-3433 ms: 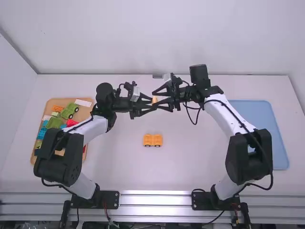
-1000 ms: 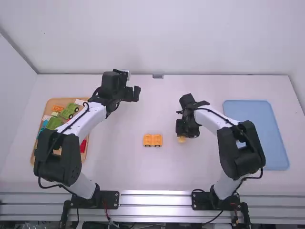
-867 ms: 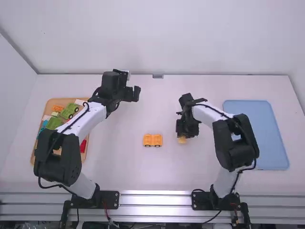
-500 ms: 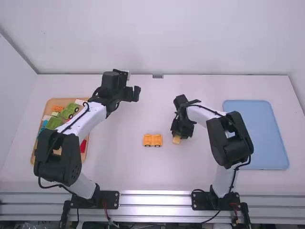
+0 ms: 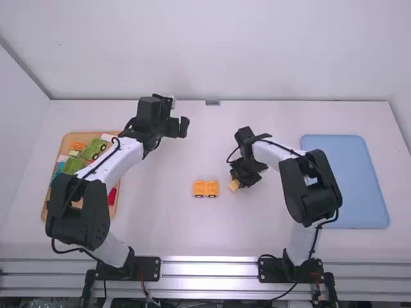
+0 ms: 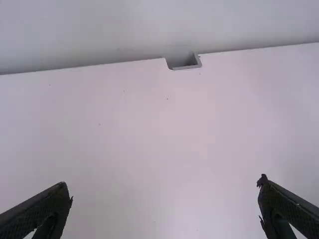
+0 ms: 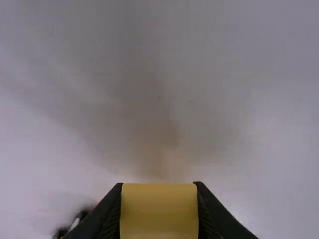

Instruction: Assemble lego blocks to make yellow taxi

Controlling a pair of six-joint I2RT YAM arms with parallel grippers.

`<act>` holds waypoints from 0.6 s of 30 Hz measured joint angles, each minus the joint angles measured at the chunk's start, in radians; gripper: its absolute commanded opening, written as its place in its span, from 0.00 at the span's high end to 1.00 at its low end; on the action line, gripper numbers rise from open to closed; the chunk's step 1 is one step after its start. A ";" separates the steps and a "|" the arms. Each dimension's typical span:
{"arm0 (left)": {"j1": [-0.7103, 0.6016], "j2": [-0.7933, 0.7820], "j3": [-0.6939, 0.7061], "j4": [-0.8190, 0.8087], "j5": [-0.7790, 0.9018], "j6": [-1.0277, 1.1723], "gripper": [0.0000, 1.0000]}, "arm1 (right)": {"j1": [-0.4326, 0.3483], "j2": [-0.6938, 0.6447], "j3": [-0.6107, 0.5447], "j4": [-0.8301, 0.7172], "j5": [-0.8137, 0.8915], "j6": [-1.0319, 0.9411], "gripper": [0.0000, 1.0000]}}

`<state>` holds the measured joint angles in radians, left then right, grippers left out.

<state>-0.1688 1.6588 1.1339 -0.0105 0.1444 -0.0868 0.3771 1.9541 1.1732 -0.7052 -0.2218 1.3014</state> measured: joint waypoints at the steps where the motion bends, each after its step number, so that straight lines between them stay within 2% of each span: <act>1: 0.000 0.000 0.000 0.000 0.000 0.000 0.01 | 0.000 0.000 0.000 -0.001 0.003 0.020 0.98; 3: 0.000 0.000 0.000 0.000 0.000 0.000 0.01 | 0.000 0.000 0.000 -0.010 0.016 0.076 0.99; 7: 0.000 0.000 0.000 0.004 0.000 0.000 0.01 | 0.000 0.000 0.000 -0.013 0.026 0.180 0.75; 14: 0.000 0.000 0.000 0.004 0.000 0.000 0.01 | 0.000 0.000 0.000 0.013 0.024 0.296 0.80; 18: 0.000 0.000 0.000 0.004 0.000 0.000 0.01 | 0.000 0.000 0.000 0.000 0.026 0.323 0.74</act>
<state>-0.1684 1.6588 1.1343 -0.0067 0.1444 -0.0864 0.3771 1.9541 1.1732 -0.7048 -0.1963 1.6241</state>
